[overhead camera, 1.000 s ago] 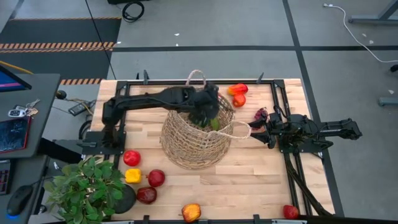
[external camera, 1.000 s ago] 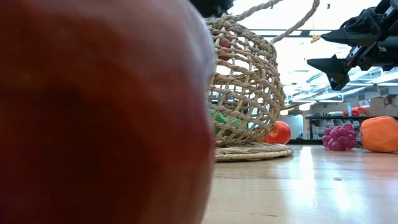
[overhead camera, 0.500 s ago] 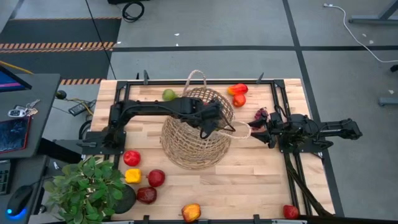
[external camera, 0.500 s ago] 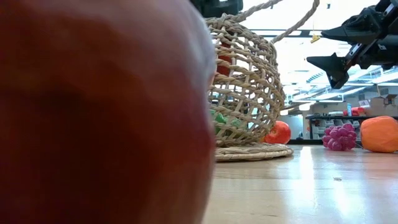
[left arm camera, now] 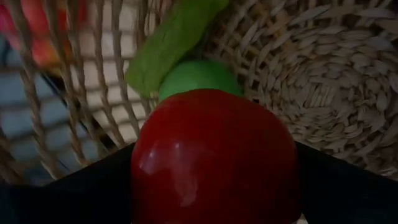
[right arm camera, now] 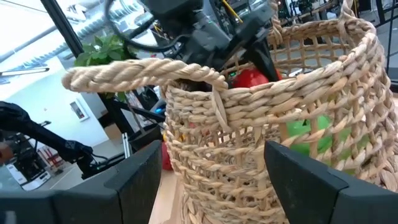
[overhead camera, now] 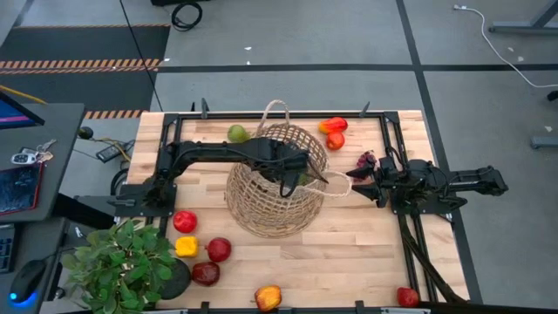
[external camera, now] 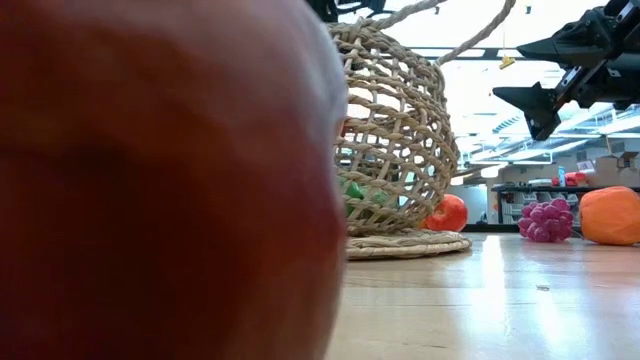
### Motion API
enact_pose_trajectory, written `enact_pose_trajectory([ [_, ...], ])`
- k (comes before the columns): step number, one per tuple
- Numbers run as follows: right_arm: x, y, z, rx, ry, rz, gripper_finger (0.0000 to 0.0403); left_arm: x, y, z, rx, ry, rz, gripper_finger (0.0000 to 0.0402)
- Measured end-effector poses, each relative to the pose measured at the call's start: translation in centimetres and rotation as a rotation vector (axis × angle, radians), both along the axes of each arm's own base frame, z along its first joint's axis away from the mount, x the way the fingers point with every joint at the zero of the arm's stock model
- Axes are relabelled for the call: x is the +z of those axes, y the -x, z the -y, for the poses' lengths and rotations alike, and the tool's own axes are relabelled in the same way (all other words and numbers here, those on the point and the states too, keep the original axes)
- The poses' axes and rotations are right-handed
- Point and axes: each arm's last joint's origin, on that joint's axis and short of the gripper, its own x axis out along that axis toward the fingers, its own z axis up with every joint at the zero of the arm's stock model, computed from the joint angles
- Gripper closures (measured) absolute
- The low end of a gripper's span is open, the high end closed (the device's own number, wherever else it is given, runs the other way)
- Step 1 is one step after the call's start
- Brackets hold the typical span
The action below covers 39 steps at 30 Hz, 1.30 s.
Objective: Build produce basket
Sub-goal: Put the red apple into the basket
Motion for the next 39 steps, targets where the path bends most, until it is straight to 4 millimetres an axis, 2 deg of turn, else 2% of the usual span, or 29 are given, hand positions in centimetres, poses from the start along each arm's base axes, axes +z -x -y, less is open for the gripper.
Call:
enact_pose_trajectory([
  [5,0.1,0.0,0.0,0.000,0.000,0.008,0.0118,-0.1,0.5,-1.6,0.176,0.043,0.018,0.0049],
  [12,0.1,0.0,0.0,0.000,0.000,0.011,0.0118,-1.9,0.6,-3.2,0.322,0.075,-0.038,0.0049],
  [19,0.1,0.0,0.0,0.000,0.000,0.010,0.0118,-4.4,-0.2,-3.1,0.318,0.072,-0.123,0.0049],
  [25,0.1,0.0,0.0,0.000,0.000,0.008,0.0118,-5.7,-0.2,-3.3,0.351,0.071,-0.179,0.0049],
  [39,0.1,0.0,0.0,0.000,0.000,0.008,0.0118,-5.9,-0.5,-3.0,0.432,0.066,-0.134,0.0047],
])
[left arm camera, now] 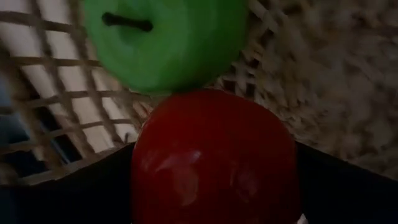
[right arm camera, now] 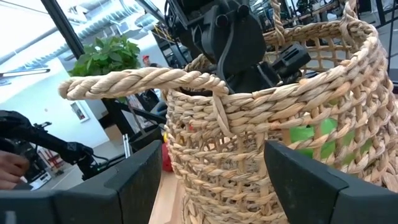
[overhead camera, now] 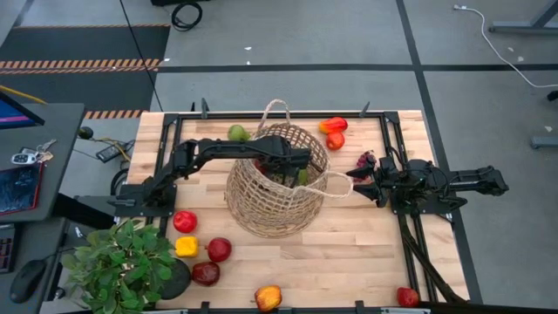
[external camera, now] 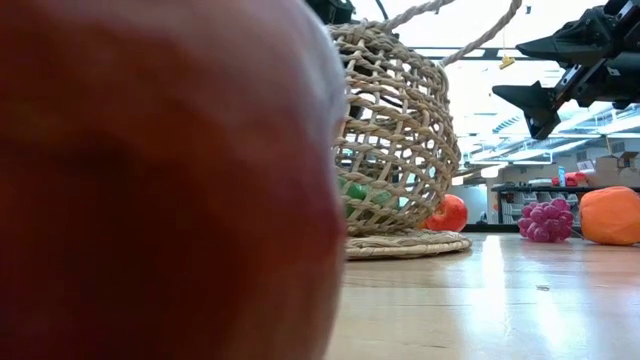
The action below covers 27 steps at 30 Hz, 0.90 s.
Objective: Build produce basket
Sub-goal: Put the red apple into the basket
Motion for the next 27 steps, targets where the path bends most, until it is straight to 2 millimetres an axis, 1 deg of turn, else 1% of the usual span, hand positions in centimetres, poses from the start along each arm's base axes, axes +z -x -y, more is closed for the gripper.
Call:
enact_pose_trajectory([
  [3,0.0,0.0,0.0,0.000,0.000,0.000,0.0118,0.0,-0.4,-0.1,0.080,-0.027,0.073,0.0047],
  [7,0.0,0.0,0.0,0.000,0.000,0.000,0.0118,0.0,-0.8,-0.1,0.134,-0.030,0.131,0.0047],
  [15,0.0,0.0,0.0,0.000,0.000,0.000,0.0118,0.2,-2.0,-0.1,0.127,-0.037,0.257,0.0047],
  [19,0.0,0.0,0.0,0.000,0.000,0.000,0.0118,0.2,-2.1,-0.1,0.100,-0.040,0.259,0.0047],
  [24,0.0,0.0,0.0,0.000,0.000,0.000,0.0118,0.2,-2.1,-0.2,0.173,-0.038,0.290,0.0047],
  [27,0.0,0.0,0.0,0.000,0.000,0.000,0.0118,0.2,-2.1,-0.2,0.157,-0.039,0.284,0.0047],
])
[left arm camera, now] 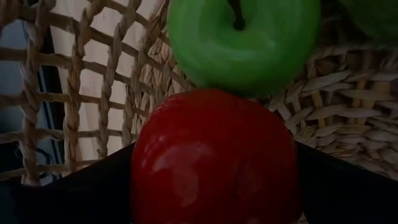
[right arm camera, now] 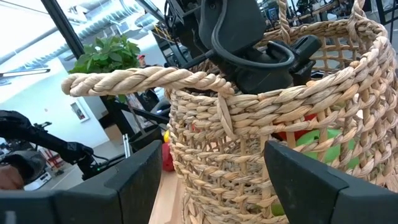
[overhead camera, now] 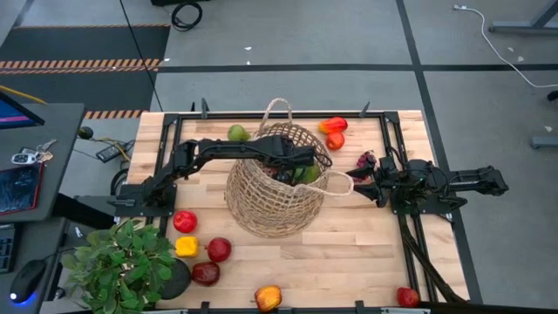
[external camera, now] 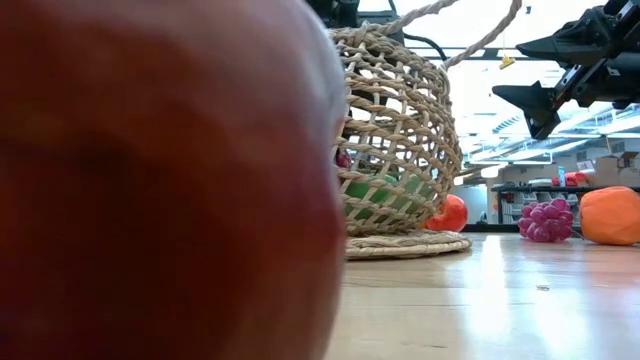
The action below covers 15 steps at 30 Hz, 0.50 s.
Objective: Build produce basket
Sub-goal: Put the red apple into the basket
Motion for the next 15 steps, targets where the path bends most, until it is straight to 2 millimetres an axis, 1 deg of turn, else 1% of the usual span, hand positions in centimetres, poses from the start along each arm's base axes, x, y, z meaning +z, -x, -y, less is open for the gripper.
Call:
enact_pose_trajectory([
  [3,0.00,0.00,0.00,0.000,0.000,0.000,0.0118,0.00,-0.02,0.00,-0.020,-0.003,-0.006,0.0047],
  [6,0.00,0.00,0.00,0.000,0.000,0.000,0.0118,0.01,-0.03,0.01,-0.098,-0.016,-0.038,0.0047],
  [15,0.00,0.00,0.00,0.000,0.000,0.000,0.0118,0.07,-0.39,-0.29,-0.004,0.017,0.046,0.0046],
])
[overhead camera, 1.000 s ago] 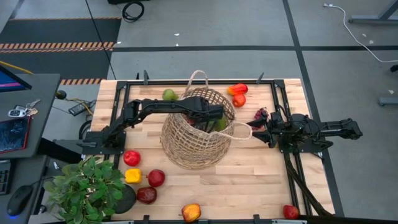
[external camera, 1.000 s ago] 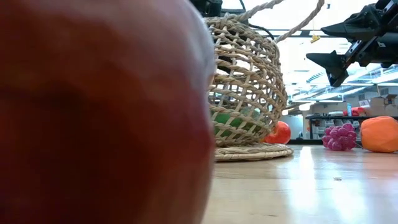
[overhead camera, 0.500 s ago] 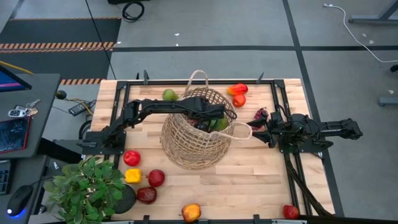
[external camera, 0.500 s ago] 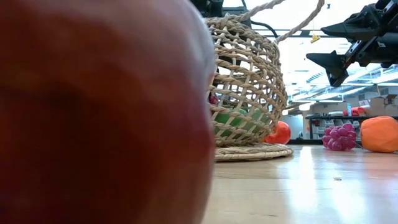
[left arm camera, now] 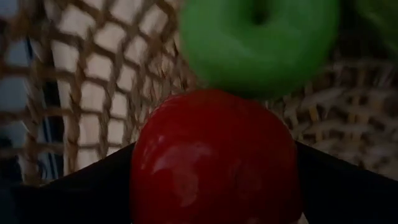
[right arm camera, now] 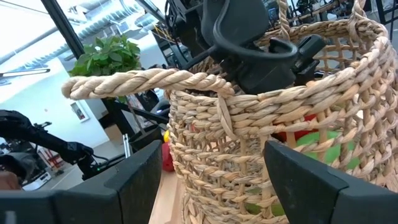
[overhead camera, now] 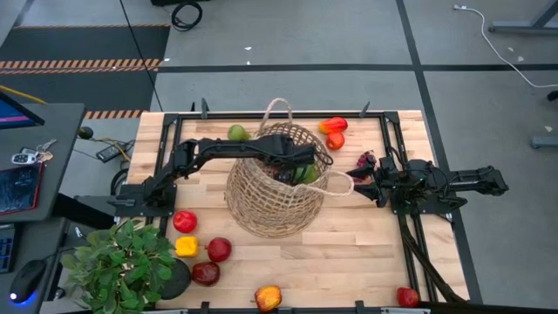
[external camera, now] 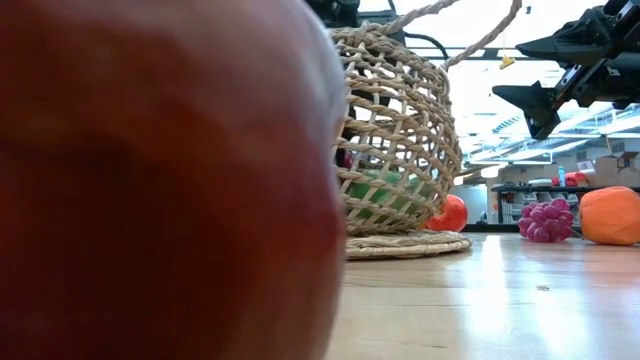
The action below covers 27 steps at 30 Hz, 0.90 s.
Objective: Build produce basket
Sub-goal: Put the red apple into the basket, then put the green pear into the basket
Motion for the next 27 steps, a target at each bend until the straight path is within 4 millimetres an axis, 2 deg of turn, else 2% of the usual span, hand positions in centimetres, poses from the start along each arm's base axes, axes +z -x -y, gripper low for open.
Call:
enact_pose_trajectory([
  [5,0.0,0.0,0.0,0.000,0.000,0.000,0.0118,0.2,-0.5,-1.1,0.033,0.041,0.087,0.0045],
  [7,0.0,0.0,0.0,0.000,0.000,0.000,0.0118,0.2,-0.5,-1.4,0.043,0.081,0.104,0.0030],
  [9,0.0,0.0,0.0,0.000,0.000,0.000,0.0118,0.1,-0.5,-1.5,0.033,0.122,0.106,0.0010],
  [15,0.0,0.0,0.0,0.000,0.000,0.000,0.0118,0.6,-0.5,-1.2,0.064,0.152,0.140,0.0003],
  [17,0.0,0.0,0.0,0.000,0.000,0.000,0.0118,1.1,-0.5,-0.9,0.053,0.115,0.148,0.0003],
  [21,0.0,0.0,0.0,0.000,0.000,0.000,0.0118,1.6,-0.5,0.0,-0.076,-0.053,0.084,0.0004],
  [27,0.0,0.0,0.0,0.000,0.000,0.000,0.0118,3.3,0.3,3.2,-0.069,-0.272,0.050,0.0005],
])
